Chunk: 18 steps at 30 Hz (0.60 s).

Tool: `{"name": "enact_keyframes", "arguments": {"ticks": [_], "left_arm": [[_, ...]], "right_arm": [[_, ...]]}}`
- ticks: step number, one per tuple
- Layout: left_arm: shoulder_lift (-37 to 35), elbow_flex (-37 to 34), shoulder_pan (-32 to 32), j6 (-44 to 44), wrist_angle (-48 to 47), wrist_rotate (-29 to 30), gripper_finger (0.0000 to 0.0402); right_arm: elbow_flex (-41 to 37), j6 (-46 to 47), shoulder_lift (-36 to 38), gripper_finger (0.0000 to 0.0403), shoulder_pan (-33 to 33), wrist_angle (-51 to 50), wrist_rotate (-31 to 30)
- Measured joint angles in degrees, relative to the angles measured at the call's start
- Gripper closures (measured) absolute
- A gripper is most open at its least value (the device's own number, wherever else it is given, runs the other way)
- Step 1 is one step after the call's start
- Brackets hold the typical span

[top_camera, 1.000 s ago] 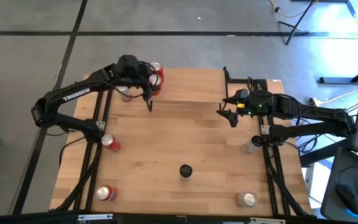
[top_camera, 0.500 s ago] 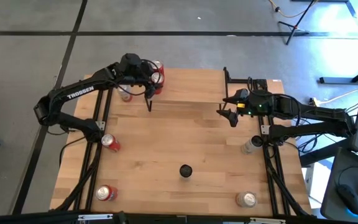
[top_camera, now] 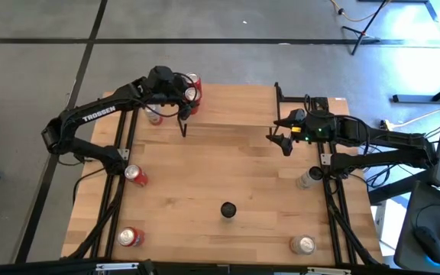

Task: Place canned beverage on shelf
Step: Put the red and black soda can on the shelf aligned with the other red and black soda can

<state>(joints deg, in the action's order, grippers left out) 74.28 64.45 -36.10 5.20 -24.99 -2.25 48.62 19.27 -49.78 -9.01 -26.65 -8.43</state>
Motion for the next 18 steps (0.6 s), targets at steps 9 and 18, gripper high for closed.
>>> {"name": "enact_keyframes", "arguments": {"ticks": [9, 18], "left_arm": [[0.0, 0.0, 0.01, -1.91, 0.0, 1.62, 0.0073], [0.0, 1.32, 0.11, -0.58, -0.07, 1.42, 0.0072]], "right_arm": [[0.0, 0.28, 0.01, 0.0068, 0.0, 0.01, -0.57], [0.0, 1.09, 0.01, 0.0068, 0.0, 0.26, -1.03]]}}
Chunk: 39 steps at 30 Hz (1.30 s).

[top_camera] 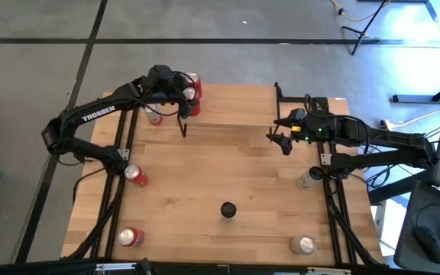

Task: Place canned beverage on shelf
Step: Put the red and black soda can on the shelf aligned with the other red and black soda can, then put the left white and blue soda can on the shelf

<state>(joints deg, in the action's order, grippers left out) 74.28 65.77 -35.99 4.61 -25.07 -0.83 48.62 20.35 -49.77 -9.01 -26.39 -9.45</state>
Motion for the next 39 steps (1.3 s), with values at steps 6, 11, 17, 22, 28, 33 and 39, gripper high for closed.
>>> {"name": "enact_keyframes", "arguments": {"ticks": [6, 11, 17, 22, 28, 33, 39], "left_arm": [[-0.03, 3.67, 0.0, 2.14, -0.04, -0.65, 0.0072], [-0.98, 9.4, 0.0, 0.06, -4.19, -0.09, 0.0072], [-4.04, 16.37, 0.04, -2.32, -11.56, 0.58, 0.0071], [-6.91, 20.35, 1.6, -11.54, -24.86, -1.79, 0.0071], [-10.21, 20.73, 7.43, -20.72, -39.98, -1.92, 0.0071], [-10.16, 20.45, 11.73, -32.05, -52.54, -1.68, 0.0072], [-10.0, 19.22, 17.11, -44.87, -60.75, -2.37, 0.0072]], "right_arm": [[0.0, 1.03, -0.01, 0.0068, 0.01, -0.69, 0.0], [0.0, 1.93, 0.0, 0.0068, 0.01, -0.66, -0.01], [0.0, 1.93, 0.0, 0.0068, 0.0, -0.62, 0.0], [0.0, 1.82, -0.01, 0.0068, -0.01, -0.87, 0.72], [0.0, -1.78, 0.01, 0.0068, 0.01, -1.16, 3.04], [0.0, -2.62, -0.01, 0.0068, 0.01, -1.16, 3.02], [0.0, -2.81, -0.01, 0.0068, 0.01, -1.14, 2.2]]}}
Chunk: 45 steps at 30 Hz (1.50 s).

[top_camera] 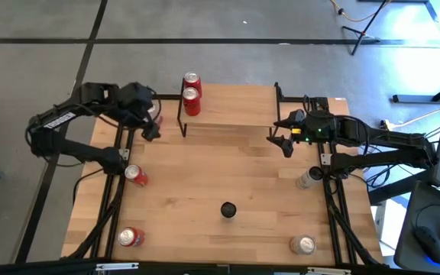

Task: Place canned beverage on shelf
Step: Put the left white and blue soda can on the shelf

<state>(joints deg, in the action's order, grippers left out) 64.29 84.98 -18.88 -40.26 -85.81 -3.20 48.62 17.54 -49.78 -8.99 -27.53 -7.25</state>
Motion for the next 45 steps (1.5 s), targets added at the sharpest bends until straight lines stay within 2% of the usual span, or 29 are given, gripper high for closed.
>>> {"name": "enact_keyframes", "arguments": {"ticks": [3, 7, 9, 12, 15, 17, 19, 24, 29, 34, 38, 45], "left_arm": [[0.11, -0.58, 4.22, -1.57, 2.27, -0.11, 0.0072], [1.8, -1.26, 10.94, 0.73, 11.86, -0.96, 0.0072], [3.03, -1.33, 14.22, 1.66, 17.19, -1.17, 0.0072], [5.67, -1.37, 18.56, 2.67, 23.09, -0.68, 0.0072], [8.46, -1.37, 22.65, 2.89, 26.3, -0.55, 0.0072], [10.05, -1.37, 25.21, 2.91, 26.35, -0.8, 0.0072], [11.25, -1.4, 27.59, 2.92, 26.13, 1.45, 0.0072], [12.63, -1.44, 33.38, 3.03, 26.37, 6.54, 0.0072], [12.71, -1.44, 41.23, -3.94, 26.66, 9.65, 0.0072], [12.71, -1.44, 49.06, -9.36, 26.71, 12.52, 0.0072], [12.71, -1.44, 52.79, -13.52, 26.78, 15.8, 0.0072], [12.71, -1.44, 56.88, -14.92, 26.77, 18.87, 0.0072]], "right_arm": [[0.0, -0.33, 0.0, 0.0068, -0.02, -0.02, 0.87], [0.0, -1.75, 0.0, 0.0068, 0.0, 0.27, 4.32], [0.02, -1.81, 0.0, 0.0068, 0.0, 0.54, 6.88], [0.02, -2.35, -0.06, 0.0068, 0.15, 0.5, 14.21], [0.04, -2.44, -1.84, 0.0068, 3.36, 1.58, 20.0], [0.02, -2.45, -3.62, 0.0068, 6.76, 1.79, 20.79], [0.02, -2.43, -5.57, 0.0068, 10.62, 4.03, 21.47], [0.04, -2.5, -12.35, 0.0068, 20.37, 9.93, 18.92], [0.04, -2.28, -20.57, 0.0068, 27.18, 17.4, 14.65], [0.04, -1.51, -29.77, 0.0068, 31.14, 25.26, 12.13], [0.11, 0.64, -35.47, 0.0068, 33.66, 29.98, 10.84], [4.55, 6.0, -37.48, 0.0068, 36.57, 30.43, 3.06]]}}
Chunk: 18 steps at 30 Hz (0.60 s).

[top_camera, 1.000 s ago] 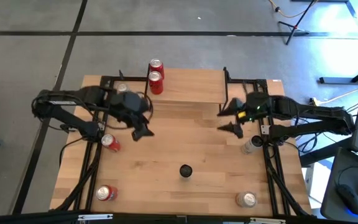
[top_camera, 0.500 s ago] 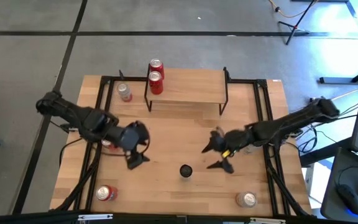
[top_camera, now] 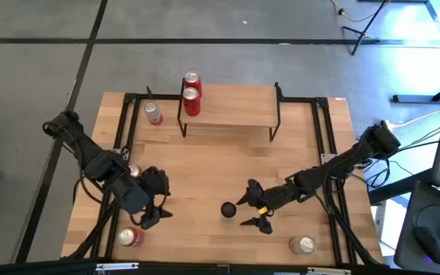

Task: Place canned beverage on shelf
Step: Put the left white and blue soda can on the shelf

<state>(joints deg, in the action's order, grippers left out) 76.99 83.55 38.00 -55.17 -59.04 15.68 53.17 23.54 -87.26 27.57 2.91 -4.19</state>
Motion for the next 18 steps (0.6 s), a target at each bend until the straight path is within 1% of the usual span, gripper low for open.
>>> {"name": "enact_keyframes", "arguments": {"ticks": [6, 7, 12, 18], "left_arm": [[0.0, 0.0, 1.45, 0.08, -0.01, 2.87, 0.0072], [0.0, 0.0, 1.58, 0.08, -0.03, 3.42, 0.0072], [0.0, 0.0, 1.55, 0.21, -0.03, 4.45, 0.0072], [0.0, 0.0, 1.59, 0.26, -0.64, 4.48, 0.0072]], "right_arm": [[5.38, 0.69, -0.93, 0.0068, 0.29, -2.15, -10.44], [5.94, 0.67, -1.57, 0.0068, 0.31, -1.87, -11.14], [6.66, 0.76, -5.48, 0.0068, 0.92, 1.6, -10.59], [6.64, 1.75, -8.92, 0.0068, 1.81, 3.89, -12.15]]}}
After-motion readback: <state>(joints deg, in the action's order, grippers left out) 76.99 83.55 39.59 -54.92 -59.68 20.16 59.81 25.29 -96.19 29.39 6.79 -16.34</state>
